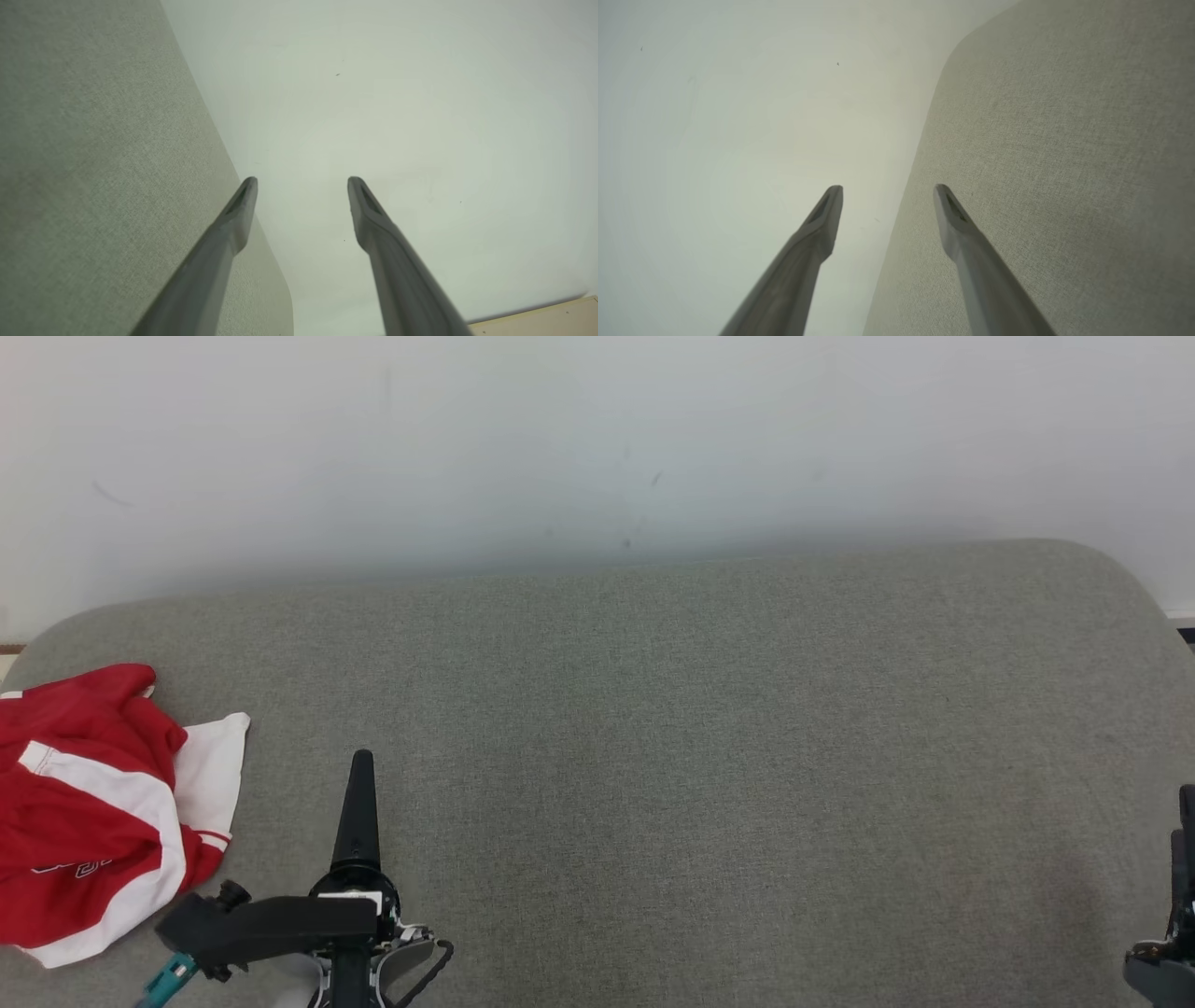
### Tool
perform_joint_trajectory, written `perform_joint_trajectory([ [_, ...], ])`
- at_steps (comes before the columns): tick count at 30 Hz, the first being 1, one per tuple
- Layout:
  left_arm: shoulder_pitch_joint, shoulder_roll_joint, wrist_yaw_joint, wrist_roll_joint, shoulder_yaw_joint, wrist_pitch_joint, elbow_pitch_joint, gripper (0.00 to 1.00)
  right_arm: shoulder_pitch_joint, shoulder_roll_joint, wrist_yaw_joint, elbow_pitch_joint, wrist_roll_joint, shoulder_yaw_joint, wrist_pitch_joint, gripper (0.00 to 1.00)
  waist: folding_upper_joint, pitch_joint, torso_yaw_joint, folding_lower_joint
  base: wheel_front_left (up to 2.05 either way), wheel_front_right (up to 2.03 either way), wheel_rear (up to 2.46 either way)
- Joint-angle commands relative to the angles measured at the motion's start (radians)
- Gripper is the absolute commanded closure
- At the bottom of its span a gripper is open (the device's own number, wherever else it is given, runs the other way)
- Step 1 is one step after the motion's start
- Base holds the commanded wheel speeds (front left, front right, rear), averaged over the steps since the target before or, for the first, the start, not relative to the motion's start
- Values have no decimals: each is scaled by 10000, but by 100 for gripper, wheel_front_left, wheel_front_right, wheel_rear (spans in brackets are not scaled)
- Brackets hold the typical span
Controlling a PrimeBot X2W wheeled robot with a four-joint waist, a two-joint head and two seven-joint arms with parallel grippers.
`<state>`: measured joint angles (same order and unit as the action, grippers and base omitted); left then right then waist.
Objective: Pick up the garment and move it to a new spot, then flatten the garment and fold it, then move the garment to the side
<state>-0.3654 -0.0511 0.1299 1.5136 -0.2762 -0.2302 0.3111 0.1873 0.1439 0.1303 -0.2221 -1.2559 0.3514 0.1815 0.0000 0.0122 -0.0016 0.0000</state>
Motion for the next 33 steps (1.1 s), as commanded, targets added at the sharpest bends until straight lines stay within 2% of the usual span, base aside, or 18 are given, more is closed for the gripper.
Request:
perform_joint_trajectory([
  [1,-119,0,5,-748,227,-54,-495,0,164,265,3,463,629,-242,-196,0,0,-2,4,0,0,0,0],
  [10,41,10,0,-3626,607,-94,-1525,0,179,594,4,1343,2695,-1129,-776,0,0,-30,16,0,0,0,0],
  [20,490,-18,-263,-6395,668,-127,-2265,0,5,859,4,1644,4272,-2095,-1312,0,0,-61,23,0,0,0,0],
  [27,878,-278,-567,-8160,508,-156,-2499,0,-207,990,4,1722,5338,-2776,-1696,0,0,-93,33,0,0,0,0],
  [33,1127,-604,-1017,-9437,392,-182,-2573,0,-411,1049,4,1664,6101,-3301,-2002,0,0,-125,35,0,0,0,0],
])
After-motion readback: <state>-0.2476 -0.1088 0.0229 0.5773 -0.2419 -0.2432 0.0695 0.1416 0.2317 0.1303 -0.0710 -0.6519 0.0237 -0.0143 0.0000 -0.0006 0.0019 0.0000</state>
